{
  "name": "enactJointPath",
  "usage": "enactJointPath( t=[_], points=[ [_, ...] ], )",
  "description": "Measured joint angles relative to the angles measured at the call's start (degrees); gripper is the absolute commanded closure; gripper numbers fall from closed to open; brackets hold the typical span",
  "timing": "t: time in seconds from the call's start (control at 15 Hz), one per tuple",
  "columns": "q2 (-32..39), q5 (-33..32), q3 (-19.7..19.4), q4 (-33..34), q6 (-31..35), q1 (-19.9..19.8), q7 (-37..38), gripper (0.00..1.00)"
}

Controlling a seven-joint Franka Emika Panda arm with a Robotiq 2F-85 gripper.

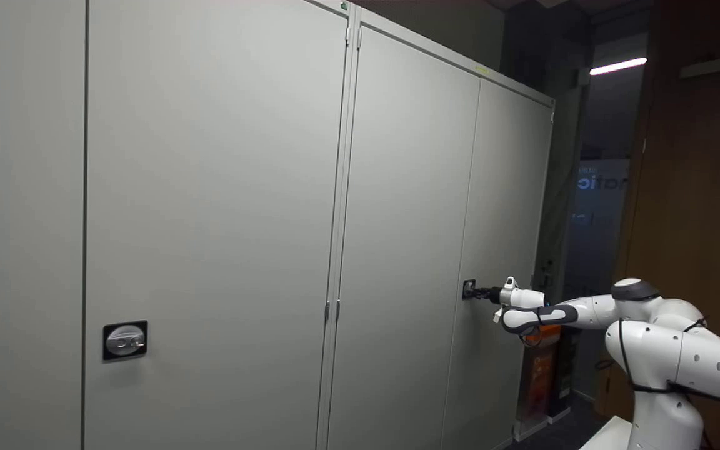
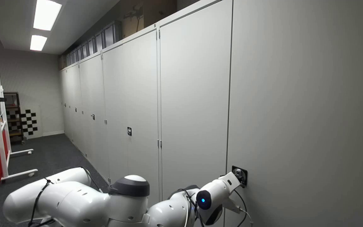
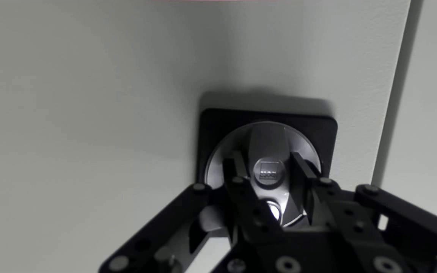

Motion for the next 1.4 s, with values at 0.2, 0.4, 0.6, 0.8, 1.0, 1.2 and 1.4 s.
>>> enactJointPath(
  t=[0.2,0.4,0.6,0.8,1.0,1.2,1.4],
  points=[
    [0.0,0.0,0.0,0.0,0.0,-0.1,-0.1,0.92],
    [0.0,0.0,0.0,0.0,0.0,-0.1,-0.2,0.92],
    [0.0,0.0,0.0,0.0,0.0,-0.1,-0.2,0.92],
    [0.0,1.0,0.0,0.0,0.0,-0.1,-0.8,0.42],
    [0.0,3.1,0.0,0.1,0.0,0.1,-3.1,0.3],
    [0.1,6.9,0.0,0.9,0.0,0.8,-6.4,0.07],
    [0.0,11.7,-0.1,2.1,-0.2,2.0,-9.6,0.0]
  ],
)
